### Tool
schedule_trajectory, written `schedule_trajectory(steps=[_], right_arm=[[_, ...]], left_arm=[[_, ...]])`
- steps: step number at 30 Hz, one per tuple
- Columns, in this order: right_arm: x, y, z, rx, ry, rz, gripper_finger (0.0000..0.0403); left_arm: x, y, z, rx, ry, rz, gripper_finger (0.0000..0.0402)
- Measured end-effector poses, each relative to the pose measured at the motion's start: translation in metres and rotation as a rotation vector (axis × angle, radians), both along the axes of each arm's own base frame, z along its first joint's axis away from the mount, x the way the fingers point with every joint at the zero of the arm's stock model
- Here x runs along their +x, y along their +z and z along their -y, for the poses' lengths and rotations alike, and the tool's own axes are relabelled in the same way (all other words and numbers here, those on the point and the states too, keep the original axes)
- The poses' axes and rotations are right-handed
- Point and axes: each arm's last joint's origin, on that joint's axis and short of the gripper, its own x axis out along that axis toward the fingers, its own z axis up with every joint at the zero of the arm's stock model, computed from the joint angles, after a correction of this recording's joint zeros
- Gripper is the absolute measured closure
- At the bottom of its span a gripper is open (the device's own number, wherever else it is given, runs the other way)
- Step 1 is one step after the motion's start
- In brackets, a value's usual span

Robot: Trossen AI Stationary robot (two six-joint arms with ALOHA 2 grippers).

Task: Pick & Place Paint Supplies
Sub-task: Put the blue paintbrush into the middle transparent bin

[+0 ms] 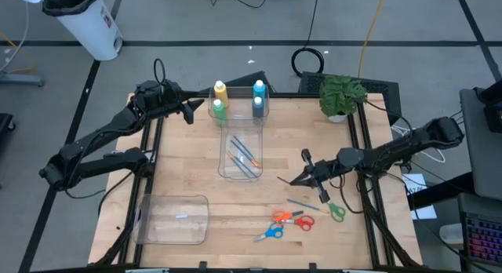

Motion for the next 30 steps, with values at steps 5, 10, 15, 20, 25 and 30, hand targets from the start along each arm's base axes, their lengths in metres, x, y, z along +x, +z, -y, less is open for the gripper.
schedule_trajectory(steps=[5,10,15,20,25,30], right_arm=[[-0.002,0.001,-0.008,0.003,0.078,0.009,0.0403],[-0.005,0.006,-0.015,0.016,0.211,0.061,0.0403],[-0.008,0.009,-0.019,0.019,0.308,0.096,0.0403],[-0.009,0.010,-0.021,0.031,0.382,0.097,0.0403],[-0.012,0.014,-0.024,0.034,0.468,0.131,0.0403],[-0.013,0.017,-0.026,0.032,0.483,0.167,0.0403]], left_arm=[[0.000,0.000,0.000,0.000,0.000,0.000,0.0188],[0.000,0.000,0.000,0.000,0.000,0.000,0.0188],[0.000,0.000,0.000,0.000,0.000,0.000,0.0188],[0.000,0.000,0.000,0.000,0.000,0.000,0.0188],[0.000,0.000,0.000,0.000,0.000,0.000,0.0188],[0.000,0.000,0.000,0.000,0.000,0.000,0.0188]])
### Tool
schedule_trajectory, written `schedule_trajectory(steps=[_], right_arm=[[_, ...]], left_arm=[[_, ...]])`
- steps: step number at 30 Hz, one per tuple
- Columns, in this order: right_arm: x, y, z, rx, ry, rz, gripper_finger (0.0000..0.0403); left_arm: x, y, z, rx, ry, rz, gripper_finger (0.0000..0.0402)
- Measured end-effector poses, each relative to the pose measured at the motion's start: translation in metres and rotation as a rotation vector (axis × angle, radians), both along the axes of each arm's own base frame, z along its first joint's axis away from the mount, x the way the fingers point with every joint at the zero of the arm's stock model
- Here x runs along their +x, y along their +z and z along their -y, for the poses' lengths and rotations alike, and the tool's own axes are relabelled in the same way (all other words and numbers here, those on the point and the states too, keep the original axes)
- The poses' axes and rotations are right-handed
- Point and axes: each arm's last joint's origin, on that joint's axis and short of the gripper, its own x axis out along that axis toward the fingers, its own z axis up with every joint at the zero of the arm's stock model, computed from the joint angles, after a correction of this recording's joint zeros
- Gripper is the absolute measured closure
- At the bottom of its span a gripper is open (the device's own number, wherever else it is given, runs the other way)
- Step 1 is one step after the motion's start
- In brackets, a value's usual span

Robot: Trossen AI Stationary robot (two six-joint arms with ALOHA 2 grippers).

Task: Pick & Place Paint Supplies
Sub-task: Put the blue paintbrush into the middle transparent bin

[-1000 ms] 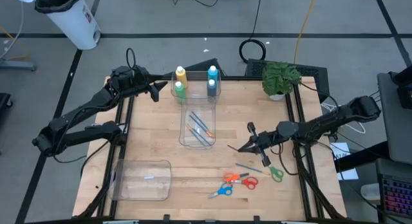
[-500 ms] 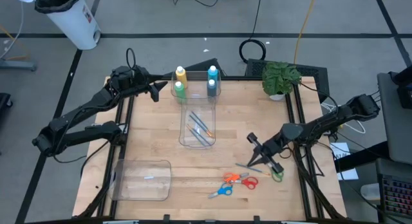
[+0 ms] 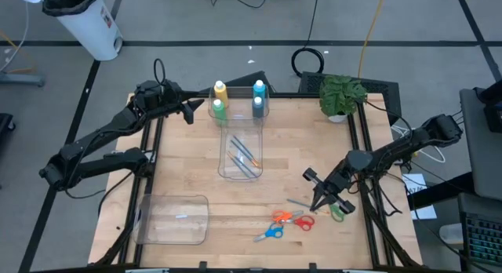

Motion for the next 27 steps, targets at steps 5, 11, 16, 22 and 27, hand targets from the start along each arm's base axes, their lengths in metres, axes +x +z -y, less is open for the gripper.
schedule_trajectory(steps=[5,11,16,22,27], right_arm=[[0.0000,0.0002,0.0000,0.000,0.000,0.002,0.0403],[-0.0003,0.0021,0.0001,0.011,-0.001,0.015,0.0403],[-0.0005,0.0031,0.0002,0.015,-0.001,0.026,0.0403],[-0.0005,0.0031,0.0002,0.013,-0.002,0.028,0.0403],[-0.0004,0.0031,0.0002,0.013,-0.003,0.028,0.0403]], left_arm=[[0.0000,0.0000,0.0000,0.000,0.000,0.000,0.0188],[0.0000,0.0000,0.0000,0.000,0.000,0.000,0.0188],[0.0000,0.0000,0.0000,0.000,0.000,0.000,0.0188],[0.0000,0.0000,0.0000,0.000,0.000,0.000,0.0188],[0.0000,0.0000,0.0000,0.000,0.000,0.000,0.0188]])
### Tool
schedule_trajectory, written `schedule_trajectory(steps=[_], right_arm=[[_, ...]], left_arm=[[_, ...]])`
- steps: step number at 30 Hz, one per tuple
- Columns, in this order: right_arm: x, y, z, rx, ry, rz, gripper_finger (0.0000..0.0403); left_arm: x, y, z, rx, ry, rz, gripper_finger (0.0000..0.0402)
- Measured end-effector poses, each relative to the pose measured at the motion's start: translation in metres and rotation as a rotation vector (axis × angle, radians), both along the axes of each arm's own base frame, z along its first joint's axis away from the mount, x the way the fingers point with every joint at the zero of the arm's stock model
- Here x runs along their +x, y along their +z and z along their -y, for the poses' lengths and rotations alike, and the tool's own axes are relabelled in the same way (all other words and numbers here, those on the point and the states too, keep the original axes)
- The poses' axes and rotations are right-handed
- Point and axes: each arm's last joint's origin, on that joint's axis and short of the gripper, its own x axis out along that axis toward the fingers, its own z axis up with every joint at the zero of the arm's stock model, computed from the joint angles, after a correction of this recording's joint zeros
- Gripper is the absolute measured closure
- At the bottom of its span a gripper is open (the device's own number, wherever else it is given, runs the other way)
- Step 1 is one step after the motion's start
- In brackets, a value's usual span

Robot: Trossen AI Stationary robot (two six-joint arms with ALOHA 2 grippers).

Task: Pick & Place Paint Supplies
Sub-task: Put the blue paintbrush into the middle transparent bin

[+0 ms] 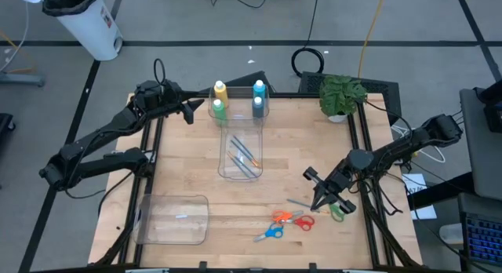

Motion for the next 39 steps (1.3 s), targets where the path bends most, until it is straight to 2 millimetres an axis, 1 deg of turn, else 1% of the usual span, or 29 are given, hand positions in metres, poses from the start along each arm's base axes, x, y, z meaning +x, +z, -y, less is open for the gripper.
schedule_trajectory(steps=[10,18,22,28,33,39], right_arm=[[0.0006,0.0009,0.0008,0.011,-0.036,0.003,0.0403],[0.0031,0.0002,0.0027,0.027,-0.131,-0.005,0.0403],[0.0035,0.0002,0.0028,0.028,-0.140,0.001,0.0403],[0.0048,0.0007,0.0042,0.046,-0.209,0.000,0.0403],[0.0049,0.0008,0.0045,0.046,-0.214,0.003,0.0403],[0.0068,0.0008,0.0074,0.065,-0.333,-0.005,0.0403]], left_arm=[[0.0000,0.0000,-0.0001,0.000,0.000,0.000,0.0188],[0.0000,0.0001,0.0000,0.000,0.000,0.000,0.0188],[0.0000,0.0000,0.0000,0.000,0.000,0.000,0.0188],[0.0000,0.0000,0.0000,0.000,0.000,0.000,0.0188],[0.0000,0.0000,0.0000,0.000,0.000,0.000,0.0188],[0.0000,0.0000,0.0000,0.000,0.000,0.000,0.0188]])
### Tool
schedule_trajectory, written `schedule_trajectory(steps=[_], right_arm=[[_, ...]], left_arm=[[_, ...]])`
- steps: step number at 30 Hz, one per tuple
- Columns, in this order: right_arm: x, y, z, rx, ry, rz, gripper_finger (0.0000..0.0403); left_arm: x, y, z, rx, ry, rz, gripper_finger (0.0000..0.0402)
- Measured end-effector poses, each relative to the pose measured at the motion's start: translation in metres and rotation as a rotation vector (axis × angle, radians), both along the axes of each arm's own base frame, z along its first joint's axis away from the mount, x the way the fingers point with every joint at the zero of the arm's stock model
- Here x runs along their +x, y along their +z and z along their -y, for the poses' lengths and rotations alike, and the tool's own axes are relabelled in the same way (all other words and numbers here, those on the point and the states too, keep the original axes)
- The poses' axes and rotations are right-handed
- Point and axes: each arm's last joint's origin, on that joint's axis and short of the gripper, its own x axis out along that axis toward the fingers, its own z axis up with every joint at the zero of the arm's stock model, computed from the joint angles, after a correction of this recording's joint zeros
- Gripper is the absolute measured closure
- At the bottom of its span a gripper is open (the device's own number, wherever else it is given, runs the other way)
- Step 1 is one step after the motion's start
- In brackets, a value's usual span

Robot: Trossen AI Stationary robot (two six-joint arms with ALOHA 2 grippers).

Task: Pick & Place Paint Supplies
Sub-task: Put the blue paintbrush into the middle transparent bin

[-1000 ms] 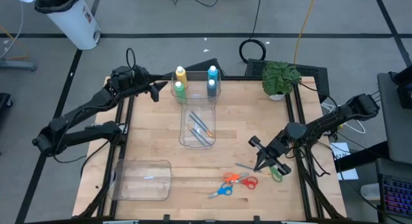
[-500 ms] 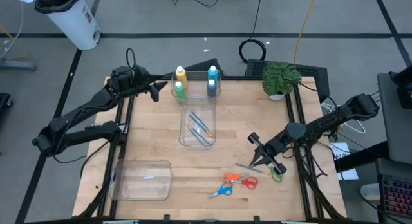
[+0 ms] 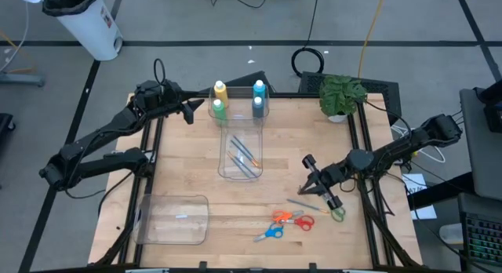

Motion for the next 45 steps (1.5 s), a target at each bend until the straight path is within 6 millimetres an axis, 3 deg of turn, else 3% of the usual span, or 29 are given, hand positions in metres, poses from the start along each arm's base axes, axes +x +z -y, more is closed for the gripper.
schedule_trajectory(steps=[11,20,31,39,45], right_arm=[[0.003,-0.003,0.006,0.040,-0.209,-0.049,0.0403],[0.003,-0.006,0.005,0.029,-0.199,-0.075,0.0403],[-0.001,-0.008,-0.004,-0.060,0.133,-0.066,0.0403],[-0.002,-0.006,-0.005,-0.052,0.199,-0.049,0.0403],[-0.006,-0.005,-0.008,-0.073,0.366,-0.025,0.0403]], left_arm=[[0.000,0.000,0.000,0.000,0.000,0.000,0.0188],[0.000,0.000,0.000,0.000,0.000,0.000,0.0188],[0.000,0.000,0.000,0.000,0.000,0.000,0.0188],[0.000,0.000,0.000,0.000,0.000,0.000,0.0188],[0.000,0.000,0.000,0.000,0.000,0.000,0.0188]])
